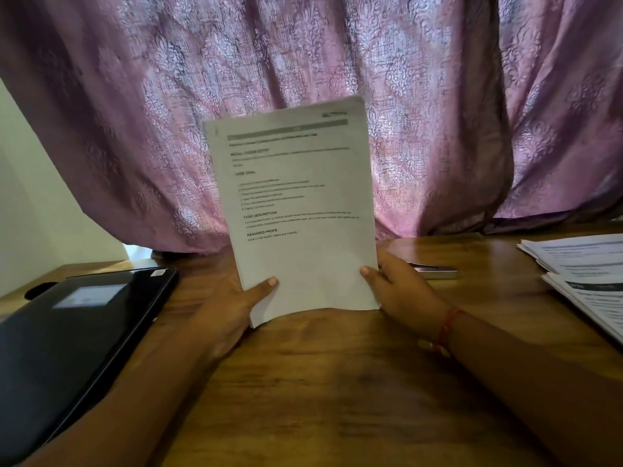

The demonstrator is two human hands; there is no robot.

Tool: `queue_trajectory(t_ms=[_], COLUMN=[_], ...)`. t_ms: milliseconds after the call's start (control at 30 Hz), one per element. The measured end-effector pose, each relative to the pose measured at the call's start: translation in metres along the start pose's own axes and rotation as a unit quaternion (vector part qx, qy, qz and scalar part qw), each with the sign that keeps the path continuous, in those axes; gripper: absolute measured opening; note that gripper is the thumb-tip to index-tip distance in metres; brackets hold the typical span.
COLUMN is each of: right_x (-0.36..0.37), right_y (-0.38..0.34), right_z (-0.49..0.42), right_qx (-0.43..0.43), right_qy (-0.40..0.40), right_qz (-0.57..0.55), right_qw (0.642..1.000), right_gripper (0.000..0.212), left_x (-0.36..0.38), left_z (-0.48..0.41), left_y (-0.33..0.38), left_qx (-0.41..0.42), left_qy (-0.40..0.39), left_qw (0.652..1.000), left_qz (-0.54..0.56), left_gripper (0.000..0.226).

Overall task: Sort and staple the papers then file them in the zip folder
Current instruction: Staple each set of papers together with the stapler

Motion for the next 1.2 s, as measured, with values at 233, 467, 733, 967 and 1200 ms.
queue_trajectory(t_ms=[233,467,733,967,1200], right_x=[0.005,0.010,0.010,0.013,0.006], right_y=[0.000,0.003,-0.002,-0.001,-0.016], right_z=[0.001,0.002,0.003,0.006,0.011], right_qx=[0.013,0.019,0.012,0.029,0.001], right_qy=[-0.032,-0.037,-0.037,-0.051,-0.030], right_qz=[0.046,0.077,0.042,0.062,-0.007], right_qw=[0.998,0.996,0.998,0.996,1.000], right_gripper=[0.032,0.030,0.032,0.032,0.031], left_x=[-0.006,-0.002,-0.009,-0.010,-0.010], left_z=[-0.001,0.001,-0.001,-0.003,0.001], left_y=[-0.005,0.001,0.000,0.000,0.010], left_qx=[-0.019,-0.011,-0.015,0.025,0.042], left_qy=[0.014,0.026,0.041,0.037,0.036], left_qw=[1.000,0.999,0.999,0.999,0.998], left_qz=[-0.008,0.020,-0.003,-0.026,-0.011], left_gripper=[0.040,0.039,0.054,0.057,0.047])
Point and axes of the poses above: each hand's wrist, its own z-axis away from the middle knuckle, its own x-axis out of the palm, y = z × x, the point moved 8 cm from there along -z, towards the middle knuckle, and after that the axes turned 6 degrees about y, right-handed, at the moved point
